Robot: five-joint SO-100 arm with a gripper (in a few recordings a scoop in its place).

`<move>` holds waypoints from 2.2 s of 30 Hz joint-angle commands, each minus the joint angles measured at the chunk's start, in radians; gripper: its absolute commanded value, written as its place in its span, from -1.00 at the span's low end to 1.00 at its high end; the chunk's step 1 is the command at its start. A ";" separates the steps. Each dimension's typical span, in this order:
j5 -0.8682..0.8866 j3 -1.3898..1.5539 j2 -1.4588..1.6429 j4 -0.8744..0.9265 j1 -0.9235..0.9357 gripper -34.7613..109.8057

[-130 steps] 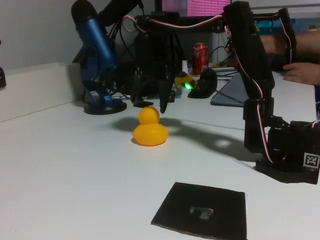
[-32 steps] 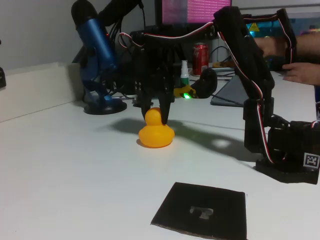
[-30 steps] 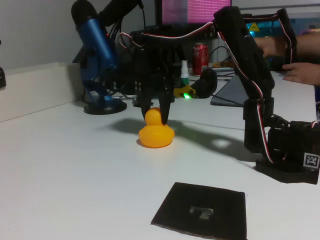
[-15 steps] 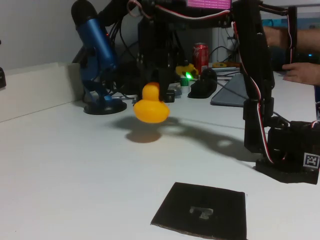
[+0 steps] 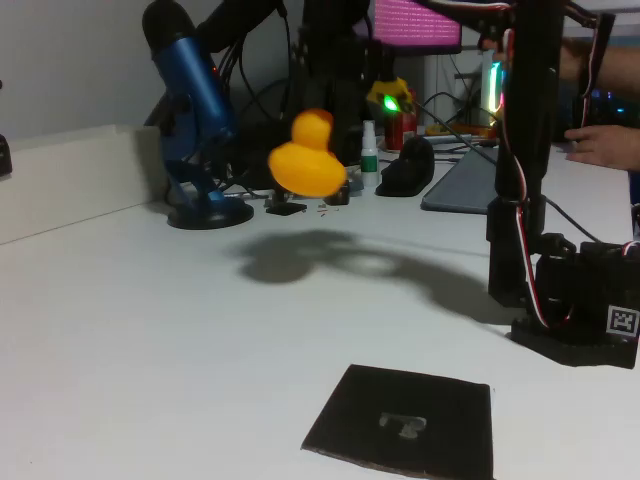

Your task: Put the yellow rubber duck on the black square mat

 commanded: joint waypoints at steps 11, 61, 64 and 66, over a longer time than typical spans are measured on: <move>-0.025 -0.018 0.195 0.015 -0.494 -0.29; -0.186 0.448 -0.067 -0.005 -1.181 -0.28; -0.183 0.446 -0.100 -0.005 -1.181 -0.28; -0.175 0.446 -0.117 -0.014 -1.181 -0.28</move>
